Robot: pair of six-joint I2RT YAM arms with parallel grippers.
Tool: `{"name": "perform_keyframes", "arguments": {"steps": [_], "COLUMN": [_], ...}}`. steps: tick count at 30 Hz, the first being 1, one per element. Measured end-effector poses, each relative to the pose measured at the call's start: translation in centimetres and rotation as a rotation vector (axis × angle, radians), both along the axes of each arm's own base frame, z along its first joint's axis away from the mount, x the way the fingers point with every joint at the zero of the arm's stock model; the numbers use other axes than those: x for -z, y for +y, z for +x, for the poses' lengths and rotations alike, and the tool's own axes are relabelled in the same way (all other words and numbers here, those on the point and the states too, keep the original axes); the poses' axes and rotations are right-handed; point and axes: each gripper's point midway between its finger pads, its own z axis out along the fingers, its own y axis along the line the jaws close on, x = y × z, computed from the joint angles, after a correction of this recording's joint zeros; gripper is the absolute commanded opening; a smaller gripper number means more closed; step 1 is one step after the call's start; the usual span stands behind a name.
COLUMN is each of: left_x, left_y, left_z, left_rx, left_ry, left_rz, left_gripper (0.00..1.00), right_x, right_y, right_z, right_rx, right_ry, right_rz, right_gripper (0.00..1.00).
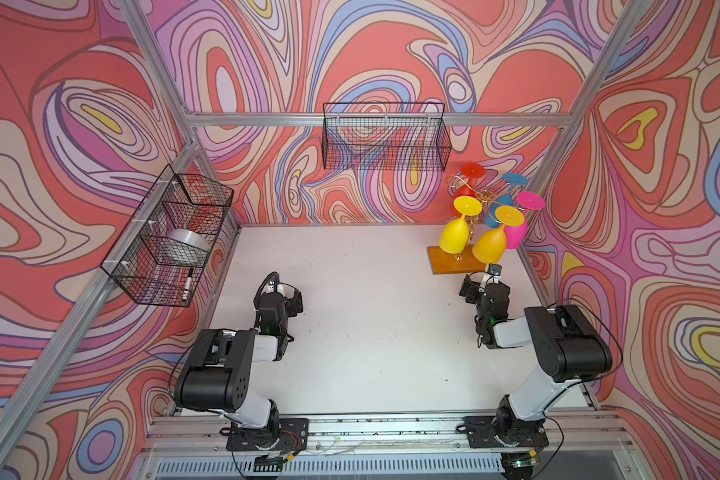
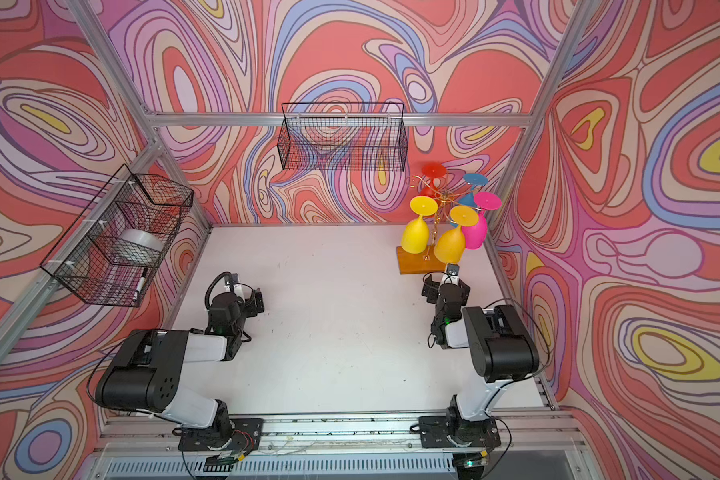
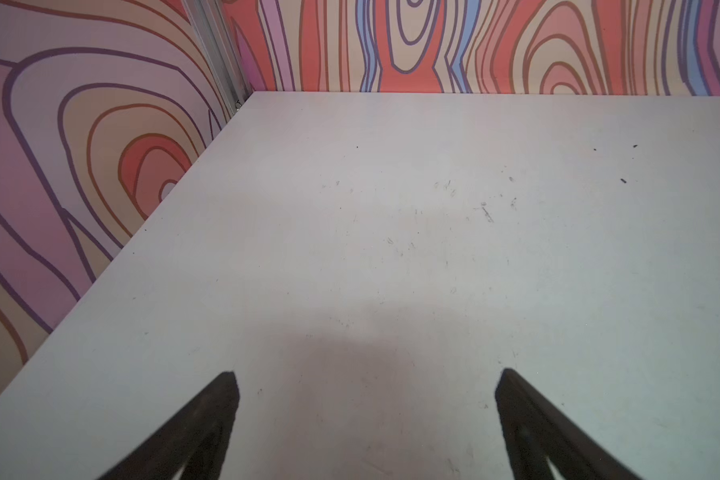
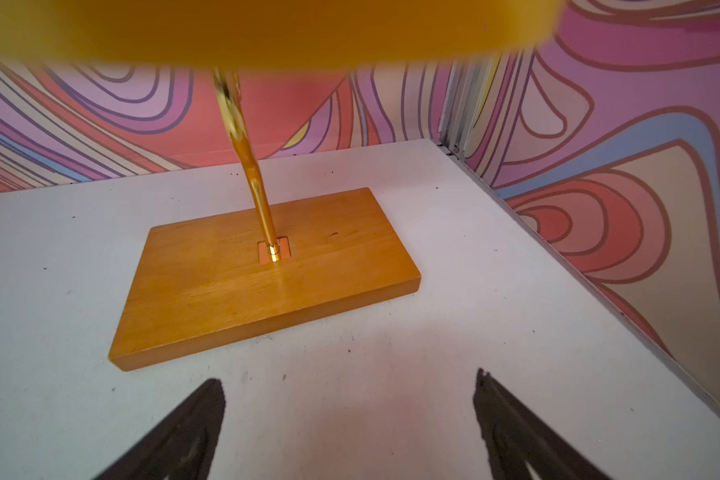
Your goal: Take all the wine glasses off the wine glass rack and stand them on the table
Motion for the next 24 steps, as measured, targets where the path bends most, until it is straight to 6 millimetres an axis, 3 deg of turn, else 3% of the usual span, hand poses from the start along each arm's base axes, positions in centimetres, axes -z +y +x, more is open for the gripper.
{"name": "perform_keyframes", "arguments": {"steps": [24], "left_x": [0.00], "left_y": [0.00], "left_z": [0.00], "left_rx": [0.000], "left_ry": [0.000], "left_rz": [0.000], "left_gripper": [1.00], "right_x": [-0.10], "right_y": [0.00], "right_z": [0.03], "right_rx": [0.000], "right_ry": [-0.004], "right_rz": [0.000], "right_gripper": [0.98]}}
